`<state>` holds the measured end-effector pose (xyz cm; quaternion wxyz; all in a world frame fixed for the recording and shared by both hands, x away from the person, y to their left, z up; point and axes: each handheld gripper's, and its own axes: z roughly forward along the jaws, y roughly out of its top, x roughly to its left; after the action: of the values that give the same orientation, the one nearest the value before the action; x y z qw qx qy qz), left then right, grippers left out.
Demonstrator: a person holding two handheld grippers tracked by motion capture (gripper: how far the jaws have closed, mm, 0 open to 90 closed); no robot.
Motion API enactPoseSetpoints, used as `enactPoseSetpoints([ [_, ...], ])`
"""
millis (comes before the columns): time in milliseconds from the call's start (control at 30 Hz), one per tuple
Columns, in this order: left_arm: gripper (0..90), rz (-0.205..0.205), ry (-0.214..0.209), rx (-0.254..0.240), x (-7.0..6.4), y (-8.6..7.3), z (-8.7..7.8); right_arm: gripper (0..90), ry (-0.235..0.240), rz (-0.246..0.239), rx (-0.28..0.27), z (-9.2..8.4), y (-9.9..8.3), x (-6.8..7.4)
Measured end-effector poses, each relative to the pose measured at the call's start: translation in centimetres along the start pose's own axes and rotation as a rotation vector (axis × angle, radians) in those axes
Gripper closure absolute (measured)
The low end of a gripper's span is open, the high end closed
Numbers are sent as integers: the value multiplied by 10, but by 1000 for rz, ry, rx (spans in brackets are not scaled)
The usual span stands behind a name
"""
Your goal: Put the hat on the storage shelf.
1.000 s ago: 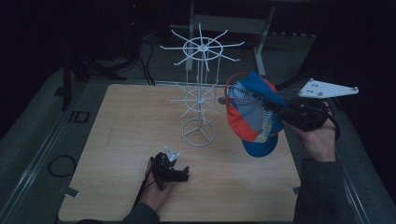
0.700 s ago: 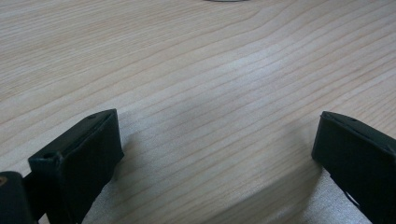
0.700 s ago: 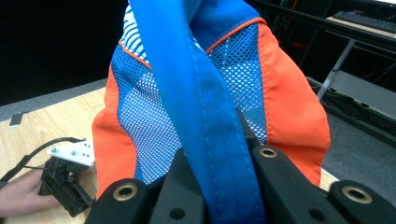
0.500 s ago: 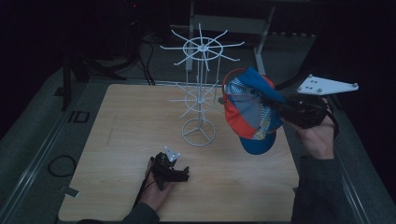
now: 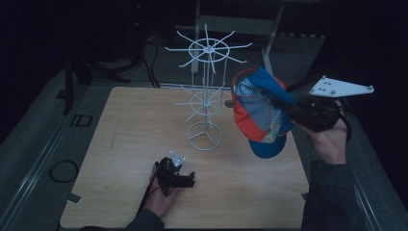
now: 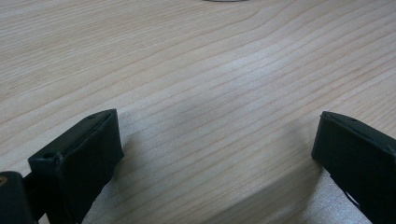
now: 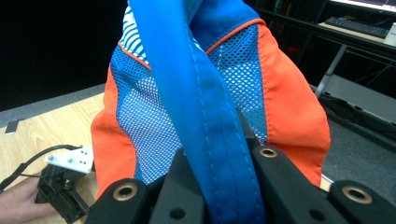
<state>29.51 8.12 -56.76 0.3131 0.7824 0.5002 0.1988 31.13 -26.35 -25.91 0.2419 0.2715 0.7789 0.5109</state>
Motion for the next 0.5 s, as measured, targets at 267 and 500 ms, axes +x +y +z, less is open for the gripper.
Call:
enactPoseSetpoints([
  [267, 19, -1, -1, 0, 0, 0, 0, 882, -19, 11, -20, -4, 3, -3],
  [500, 19, -1, 0, -1, 0, 0, 0, 882, -28, 23, -38, -8, 4, -6],
])
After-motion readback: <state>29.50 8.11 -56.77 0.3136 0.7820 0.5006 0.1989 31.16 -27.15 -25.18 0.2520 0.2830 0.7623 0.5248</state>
